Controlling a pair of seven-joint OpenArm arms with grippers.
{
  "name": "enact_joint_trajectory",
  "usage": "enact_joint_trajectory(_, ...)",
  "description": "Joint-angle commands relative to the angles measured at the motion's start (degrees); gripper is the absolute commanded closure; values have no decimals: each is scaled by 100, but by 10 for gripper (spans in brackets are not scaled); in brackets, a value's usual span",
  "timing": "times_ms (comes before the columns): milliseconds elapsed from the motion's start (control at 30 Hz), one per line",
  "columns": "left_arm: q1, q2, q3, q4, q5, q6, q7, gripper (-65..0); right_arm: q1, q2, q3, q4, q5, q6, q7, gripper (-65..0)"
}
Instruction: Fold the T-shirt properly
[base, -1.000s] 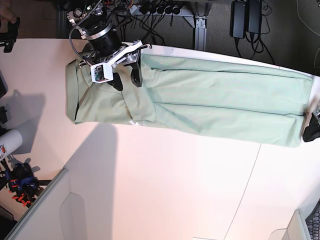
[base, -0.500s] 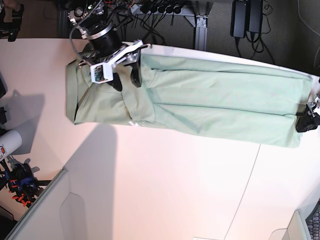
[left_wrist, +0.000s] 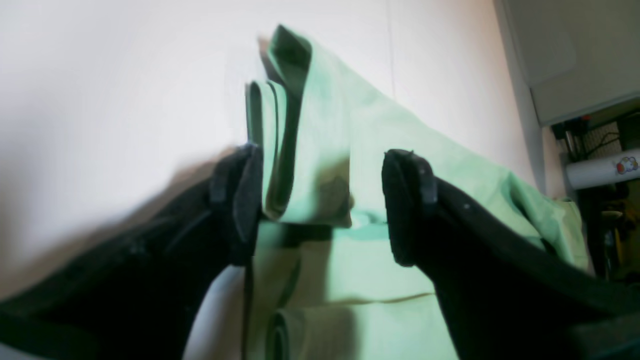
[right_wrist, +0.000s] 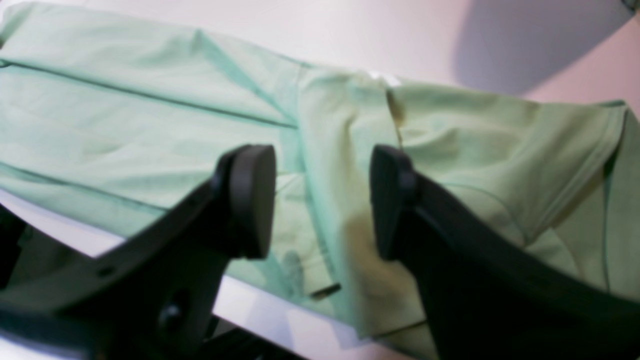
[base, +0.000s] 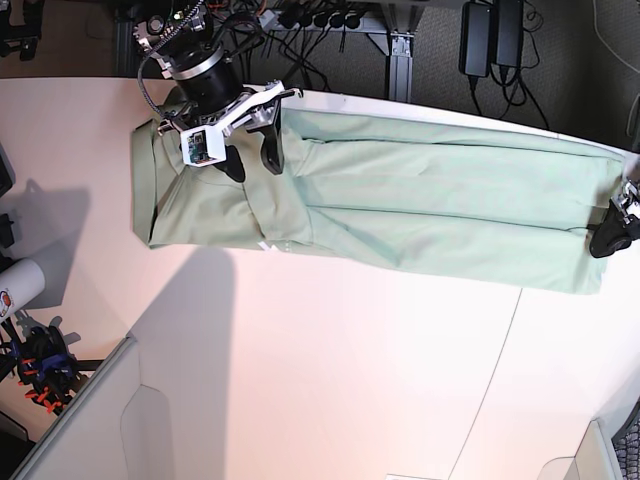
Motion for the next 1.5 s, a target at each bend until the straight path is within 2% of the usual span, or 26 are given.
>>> enact_joint_trajectory(0,81,-50,26,2,284,62,385,-408,-2,31,26,109,50,0,151,-308)
enact_joint_trajectory(367,393,-48,26,330,323,62,538,-405,0,31,26,109,52,0,153,-308)
enact_joint_trajectory(433,389,-48,26,380,323,62,505,-340,-2,31,26,109,52,0,153,-308)
enact_joint_trajectory(533,393,-24,26,385,417,62,389,-180,0,31,26,109,72,0,155,-308)
enact_joint_trajectory(667,393,98,26,385,883,62,-192,-59,-2,28,26,109,72,-2,155,-308)
enact_joint_trajectory(767,382,162,26,385,905,62,-374,-6,0,28,26,109,72,0,155,-308)
enact_joint_trajectory(1000,361,177,24,385,1049,62,-660,0,0,31,26,109,111,-2,155,-308)
enact_joint_trajectory(1200,289,175,24,385,1725,62,-1268,0,2,31,33,109,111,0,155,-308)
enact_joint_trajectory(1467,-354,111,26,378,2520,62,-1294,0,129,31,76,116,111,0,155,-308)
